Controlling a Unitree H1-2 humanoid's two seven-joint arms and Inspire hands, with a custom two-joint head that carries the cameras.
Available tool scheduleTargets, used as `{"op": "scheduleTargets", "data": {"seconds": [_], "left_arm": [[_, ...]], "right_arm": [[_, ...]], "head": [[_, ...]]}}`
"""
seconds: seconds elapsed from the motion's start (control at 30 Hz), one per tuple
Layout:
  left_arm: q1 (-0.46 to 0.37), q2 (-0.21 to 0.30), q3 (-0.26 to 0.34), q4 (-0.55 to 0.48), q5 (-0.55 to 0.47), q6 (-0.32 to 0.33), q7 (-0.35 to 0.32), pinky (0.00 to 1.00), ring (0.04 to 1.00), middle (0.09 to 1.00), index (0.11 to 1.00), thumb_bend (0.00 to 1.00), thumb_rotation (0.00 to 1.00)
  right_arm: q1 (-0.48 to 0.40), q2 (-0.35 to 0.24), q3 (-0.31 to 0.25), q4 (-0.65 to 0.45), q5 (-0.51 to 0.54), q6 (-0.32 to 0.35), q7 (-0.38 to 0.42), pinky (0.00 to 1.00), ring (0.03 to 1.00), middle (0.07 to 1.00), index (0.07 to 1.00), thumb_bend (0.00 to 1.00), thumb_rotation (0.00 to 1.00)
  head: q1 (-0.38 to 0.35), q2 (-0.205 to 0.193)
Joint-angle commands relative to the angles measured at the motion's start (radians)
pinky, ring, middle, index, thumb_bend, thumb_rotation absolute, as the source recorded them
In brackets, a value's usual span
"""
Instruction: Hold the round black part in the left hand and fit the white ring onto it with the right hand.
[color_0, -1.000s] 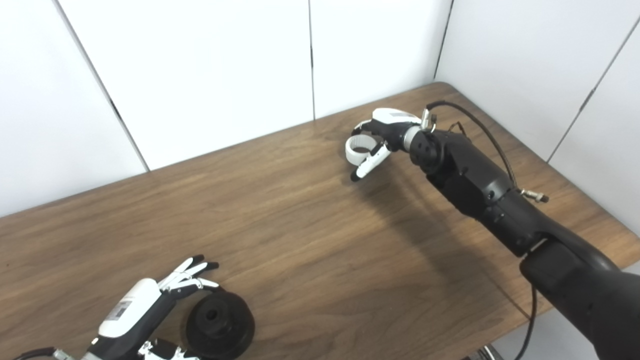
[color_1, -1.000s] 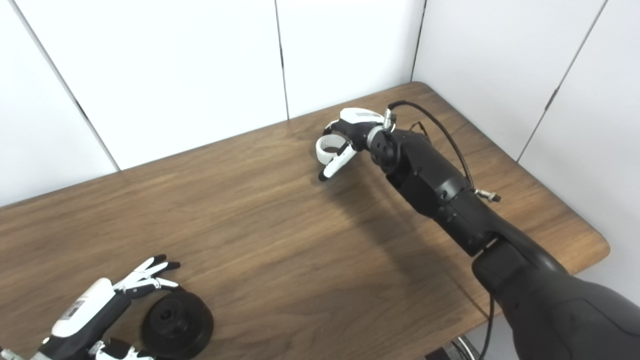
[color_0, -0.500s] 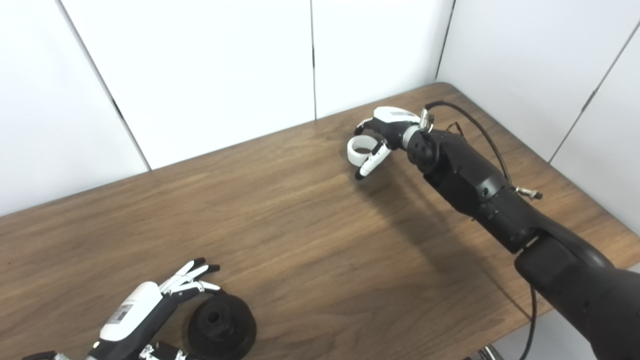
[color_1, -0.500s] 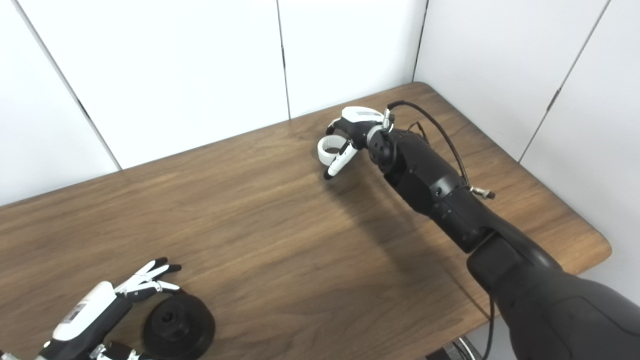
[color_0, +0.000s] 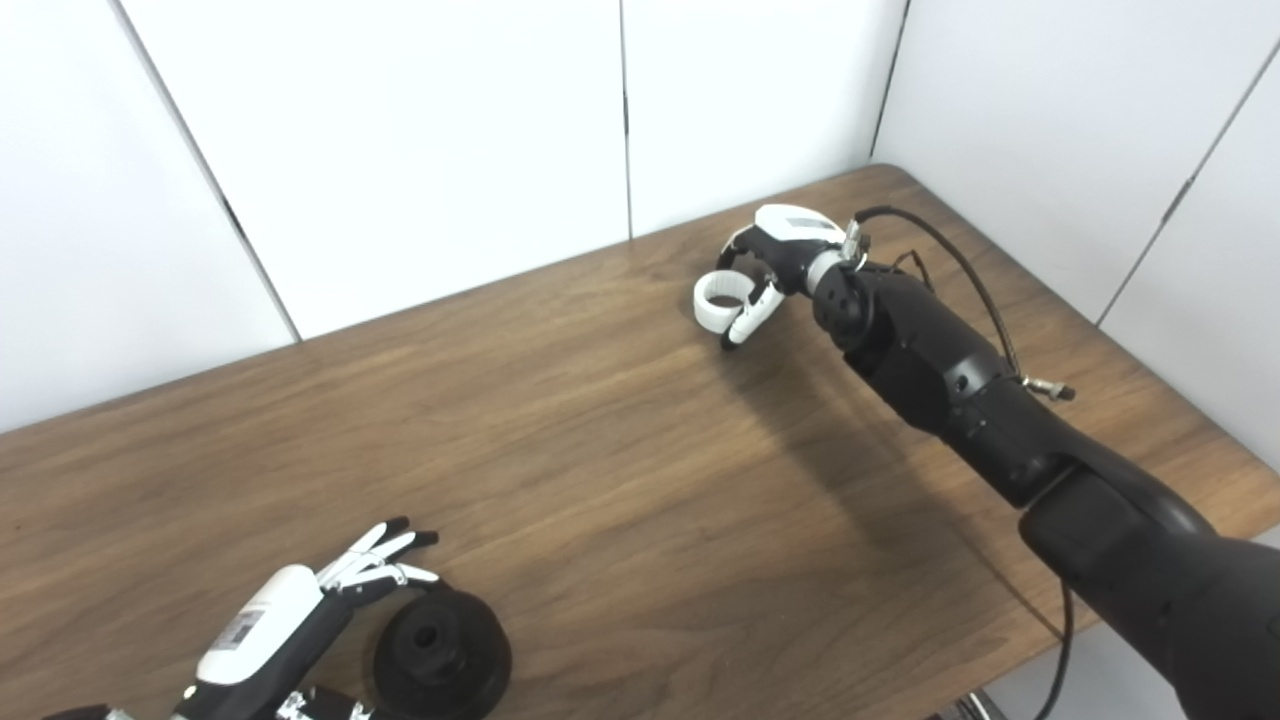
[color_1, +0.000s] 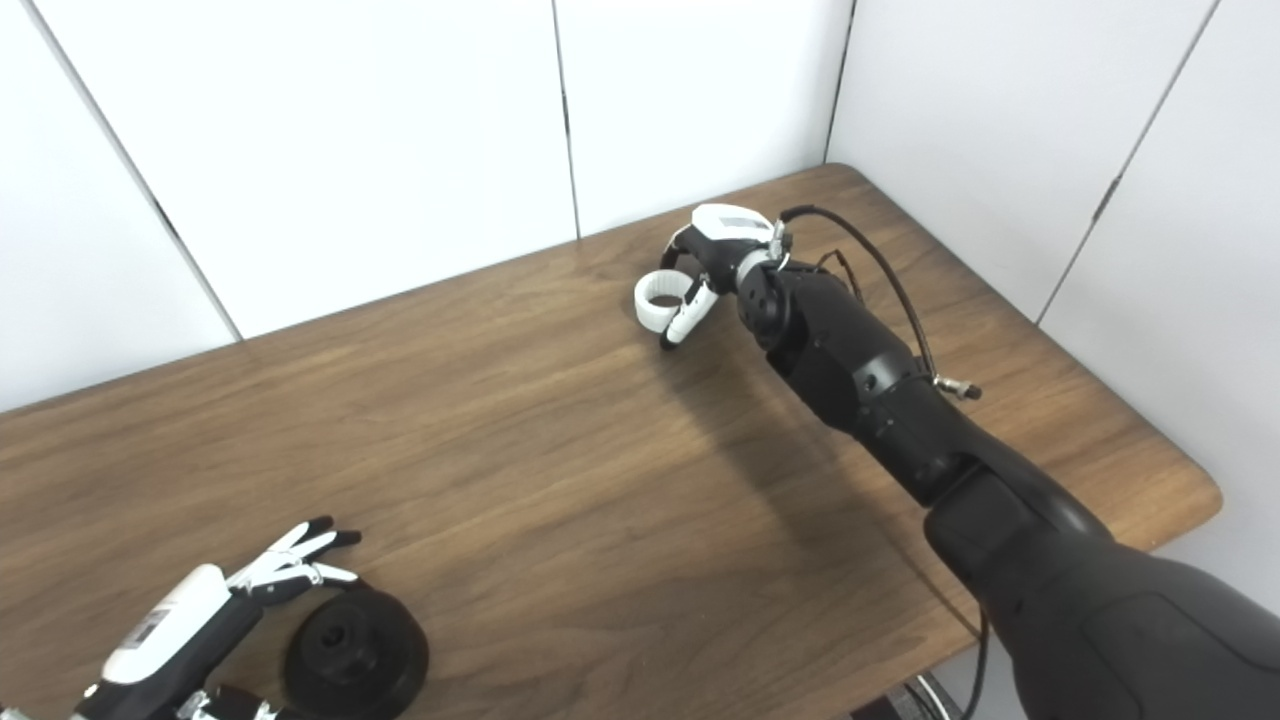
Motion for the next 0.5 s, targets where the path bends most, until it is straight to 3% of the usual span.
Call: {"op": "scheduleTargets", "data": {"seconds": [0.0, 0.23, 0.3, 0.47], "left_arm": [[0.01, 0.031, -0.001, -0.009, 0.009, 0.025, -0.036, 0.89, 1.0, 0.933, 0.484, 0.52, 0.07], [0.012, 0.031, 0.002, -0.015, 0.008, 0.032, -0.045, 0.9, 1.0, 0.934, 0.484, 0.52, 0.07], [0.012, 0.03, 0.003, -0.017, 0.008, 0.035, -0.047, 0.91, 1.0, 0.937, 0.484, 0.52, 0.07], [0.016, 0.026, 0.005, -0.025, 0.01, 0.042, -0.046, 0.9, 1.0, 0.932, 0.484, 0.52, 0.07]], "right_arm": [[-0.056, -0.028, -0.01, -0.011, -0.002, -0.025, -0.026, 0.76, 0.852, 0.864, 0.728, 0.76, 0.21], [-0.044, -0.026, -0.018, -0.007, 0.008, -0.044, -0.05, 0.74, 0.829, 0.831, 0.636, 0.76, 0.15], [-0.038, -0.025, -0.021, -0.009, 0.01, -0.056, -0.063, 0.74, 0.822, 0.82, 0.521, 0.57, 0.14], [-0.028, -0.026, -0.014, -0.001, 0.004, -0.076, -0.09, 0.74, 0.822, 0.797, 0.484, 0.52, 0.13]], "head": [[0.0, 0.001], [0.002, 0.005], [0.003, 0.01], [0.007, 0.013]]}}
